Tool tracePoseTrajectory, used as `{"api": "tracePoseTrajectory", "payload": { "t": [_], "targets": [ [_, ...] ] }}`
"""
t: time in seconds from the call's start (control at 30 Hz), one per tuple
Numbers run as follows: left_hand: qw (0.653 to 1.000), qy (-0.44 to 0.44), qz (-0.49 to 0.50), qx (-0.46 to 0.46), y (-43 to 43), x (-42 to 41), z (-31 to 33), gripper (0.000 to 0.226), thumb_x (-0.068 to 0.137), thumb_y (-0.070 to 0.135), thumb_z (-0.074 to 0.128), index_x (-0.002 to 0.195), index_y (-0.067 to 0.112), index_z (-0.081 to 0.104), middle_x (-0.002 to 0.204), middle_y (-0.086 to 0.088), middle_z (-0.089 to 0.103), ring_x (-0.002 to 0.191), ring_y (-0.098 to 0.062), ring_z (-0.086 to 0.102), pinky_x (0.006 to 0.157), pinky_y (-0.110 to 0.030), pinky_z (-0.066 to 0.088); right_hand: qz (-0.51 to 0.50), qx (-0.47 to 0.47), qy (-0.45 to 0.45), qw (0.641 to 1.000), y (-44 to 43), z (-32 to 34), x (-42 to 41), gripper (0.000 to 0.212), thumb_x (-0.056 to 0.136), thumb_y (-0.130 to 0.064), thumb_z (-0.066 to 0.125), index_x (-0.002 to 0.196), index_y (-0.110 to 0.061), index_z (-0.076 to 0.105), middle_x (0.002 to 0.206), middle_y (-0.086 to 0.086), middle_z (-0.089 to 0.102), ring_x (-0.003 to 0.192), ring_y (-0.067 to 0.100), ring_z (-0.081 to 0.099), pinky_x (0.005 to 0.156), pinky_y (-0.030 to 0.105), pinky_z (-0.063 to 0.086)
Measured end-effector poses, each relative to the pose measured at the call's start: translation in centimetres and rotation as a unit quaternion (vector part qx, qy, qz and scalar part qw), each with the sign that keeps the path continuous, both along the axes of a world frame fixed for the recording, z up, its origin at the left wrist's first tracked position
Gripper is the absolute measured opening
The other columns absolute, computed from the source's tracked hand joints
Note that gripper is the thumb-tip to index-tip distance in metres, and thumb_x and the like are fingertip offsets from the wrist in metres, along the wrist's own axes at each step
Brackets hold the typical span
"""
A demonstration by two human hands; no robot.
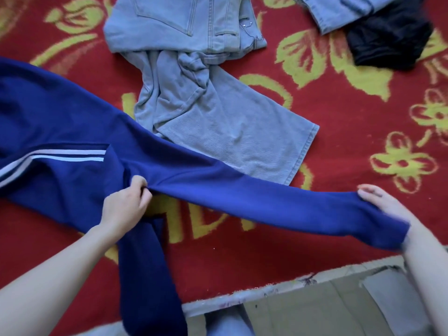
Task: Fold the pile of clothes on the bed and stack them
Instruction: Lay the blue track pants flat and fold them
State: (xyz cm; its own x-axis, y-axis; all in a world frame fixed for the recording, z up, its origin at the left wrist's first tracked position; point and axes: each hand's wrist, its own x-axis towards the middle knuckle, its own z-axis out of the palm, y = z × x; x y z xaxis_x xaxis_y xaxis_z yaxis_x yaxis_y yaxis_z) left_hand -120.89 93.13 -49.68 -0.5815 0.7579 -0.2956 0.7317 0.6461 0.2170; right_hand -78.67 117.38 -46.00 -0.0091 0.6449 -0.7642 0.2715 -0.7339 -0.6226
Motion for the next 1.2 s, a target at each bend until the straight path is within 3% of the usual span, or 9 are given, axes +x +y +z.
{"api": "tracePoseTrajectory", "payload": {
  "t": [0.13, 0.27, 0.5, 0.7, 0.77, 0.87, 1.07, 1.13, 1.2],
  "targets": [
    [1.0, 0.009, -0.008, -0.026, -0.3, 0.7, -0.3, 0.056, 0.094, 0.031, 0.047, 0.144, 0.017, 0.027, 0.092, -0.003, 0.068, 0.08, -0.036, 0.064, 0.067, -0.04, 0.047, -0.128, 0.054, -0.153, 0.978, -0.4, -2.6, -0.6, 0.008, 0.092, -0.015, 0.052, 0.086, -0.021, 0.052, 0.054, -0.002, 0.062, 0.035, 0.005, 0.051, 0.038, 0.014, 0.04],
    [0.994, 0.026, -0.062, -0.089, 0.0, 1.1, -0.6, 0.05, 0.096, 0.033, 0.041, 0.143, 0.021, 0.029, 0.104, -0.002, 0.065, 0.089, -0.031, 0.063, 0.065, -0.033, 0.043, 0.051, 0.153, -0.339, 0.927, -3.5, -4.7, -0.9, 0.041, 0.097, -0.03, 0.044, 0.123, 0.001, 0.053, 0.116, 0.026, 0.057, 0.105, 0.039, 0.054, 0.092, 0.041, 0.04],
    [0.984, 0.034, -0.089, -0.148, 0.1, 0.7, -1.1, 0.042, 0.094, 0.051, 0.036, 0.124, 0.024, 0.046, 0.104, 0.003, 0.061, 0.095, -0.023, 0.061, 0.062, -0.029, 0.037, 0.114, 0.178, -0.25, 0.945, -2.8, -6.7, -3.5, 0.074, 0.082, -0.028, 0.065, 0.145, -0.009, 0.03, 0.147, 0.014, 0.032, 0.134, 0.027, 0.034, 0.104, 0.037, 0.035],
    [0.985, 0.042, -0.085, -0.146, -0.5, 0.5, -1.0, 0.044, 0.094, 0.053, 0.036, 0.128, 0.027, 0.045, 0.106, 0.004, 0.059, 0.099, -0.022, 0.06, 0.063, -0.028, 0.037, 0.067, 0.153, -0.346, 0.923, 0.0, -6.2, -4.7, 0.034, 0.079, -0.02, 0.067, 0.11, -0.01, 0.063, 0.109, 0.014, 0.065, 0.103, 0.033, 0.059, 0.091, 0.04, 0.044],
    [0.986, 0.036, -0.078, -0.144, -0.5, 0.5, -0.9, 0.044, 0.094, 0.052, 0.036, 0.128, 0.027, 0.045, 0.107, 0.003, 0.059, 0.1, -0.021, 0.06, 0.064, -0.028, 0.037, 0.051, 0.151, -0.272, 0.949, -0.1, -5.0, -3.7, 0.006, 0.078, -0.008, 0.066, 0.082, -0.012, 0.064, 0.078, 0.007, 0.065, 0.077, 0.024, 0.058, 0.071, 0.024, 0.047],
    [0.989, 0.031, -0.073, -0.129, -0.7, 0.5, -0.9, 0.042, 0.094, 0.051, 0.038, 0.127, 0.026, 0.047, 0.108, 0.004, 0.059, 0.1, -0.022, 0.06, 0.065, -0.029, 0.038, 0.02, 0.116, -0.161, 0.98, -1.0, -1.8, -0.3, 0.026, 0.075, 0.01, 0.058, 0.068, -0.015, 0.056, 0.048, -0.011, 0.059, 0.051, 0.006, 0.05, 0.046, 0.011, 0.038],
    [0.989, 0.025, -0.101, -0.11, -1.6, 0.5, -0.3, 0.048, 0.092, 0.048, 0.044, 0.136, 0.027, 0.041, 0.121, 0.005, 0.059, 0.101, -0.024, 0.062, 0.069, -0.031, 0.042, 0.231, -0.116, -0.296, 0.92, -9.3, -2.5, 6.4, 0.024, 0.084, 0.009, 0.047, 0.067, -0.005, 0.056, 0.071, 0.01, 0.053, 0.076, 0.022, 0.045, 0.073, 0.037, 0.04],
    [0.986, 0.025, -0.11, -0.119, -1.7, 0.4, -0.2, 0.051, 0.093, 0.047, 0.043, 0.139, 0.027, 0.037, 0.122, 0.005, 0.058, 0.102, -0.023, 0.062, 0.066, -0.03, 0.037, 0.187, -0.077, -0.348, 0.915, -10.4, -3.6, 6.2, 0.011, 0.087, 0.003, 0.052, 0.091, 0.002, 0.062, 0.091, 0.017, 0.059, 0.091, 0.028, 0.052, 0.091, 0.044, 0.04],
    [0.986, 0.024, -0.112, -0.121, -1.8, 0.3, -0.2, 0.05, 0.093, 0.047, 0.043, 0.14, 0.027, 0.036, 0.117, 0.004, 0.061, 0.101, -0.022, 0.062, 0.064, -0.028, 0.035, 0.131, 0.01, -0.39, 0.912, -9.8, -4.4, 4.5, 0.03, 0.089, -0.006, 0.054, 0.116, 0.005, 0.056, 0.12, 0.025, 0.055, 0.113, 0.036, 0.05, 0.1, 0.043, 0.035]
  ]
}}
